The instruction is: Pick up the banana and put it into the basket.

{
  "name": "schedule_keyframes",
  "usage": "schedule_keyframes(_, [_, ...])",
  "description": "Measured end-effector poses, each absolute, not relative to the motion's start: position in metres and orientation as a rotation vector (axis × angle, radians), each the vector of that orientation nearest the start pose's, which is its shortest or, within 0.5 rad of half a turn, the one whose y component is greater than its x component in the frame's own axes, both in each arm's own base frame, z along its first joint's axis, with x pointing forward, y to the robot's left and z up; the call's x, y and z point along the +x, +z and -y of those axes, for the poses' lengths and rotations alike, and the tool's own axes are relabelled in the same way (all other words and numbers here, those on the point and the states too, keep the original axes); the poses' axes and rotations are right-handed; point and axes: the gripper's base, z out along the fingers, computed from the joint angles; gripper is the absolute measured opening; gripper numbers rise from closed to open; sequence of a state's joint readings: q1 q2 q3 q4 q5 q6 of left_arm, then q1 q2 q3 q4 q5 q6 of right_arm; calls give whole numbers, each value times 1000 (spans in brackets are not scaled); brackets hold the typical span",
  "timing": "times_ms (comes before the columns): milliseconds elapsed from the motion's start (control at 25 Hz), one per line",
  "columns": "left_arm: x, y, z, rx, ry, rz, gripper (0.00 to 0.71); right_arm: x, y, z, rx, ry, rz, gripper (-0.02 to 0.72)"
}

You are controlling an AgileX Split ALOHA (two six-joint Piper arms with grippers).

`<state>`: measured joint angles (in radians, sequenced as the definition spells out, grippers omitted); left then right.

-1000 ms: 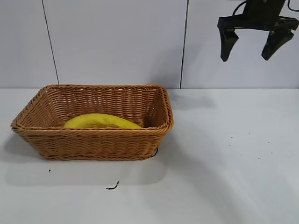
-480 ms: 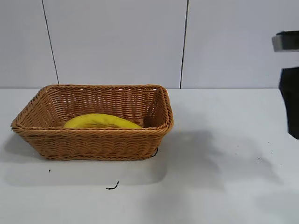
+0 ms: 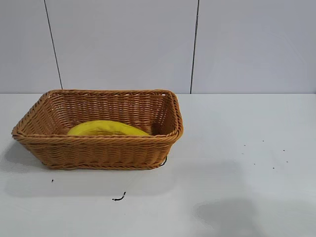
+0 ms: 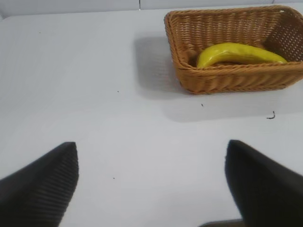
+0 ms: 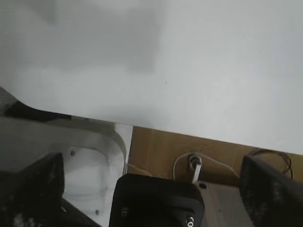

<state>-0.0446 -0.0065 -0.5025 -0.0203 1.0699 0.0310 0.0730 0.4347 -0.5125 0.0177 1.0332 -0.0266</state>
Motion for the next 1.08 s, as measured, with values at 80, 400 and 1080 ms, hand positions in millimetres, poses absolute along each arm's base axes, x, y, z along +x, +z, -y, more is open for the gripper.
schedule_keyframes(80, [-7,277,1,78,-33,-2043,635,47,273,-5,-114,45,-2341,689])
schedule_keyframes(400, [-7,277,1,78,-33,-2043,635,2,279,-2,-105,52,-2044,689])
schedule_keyframes(1080, [-7,277,1,78,-33,-2043,635,-4,279,-1,-104,53,-2005,689])
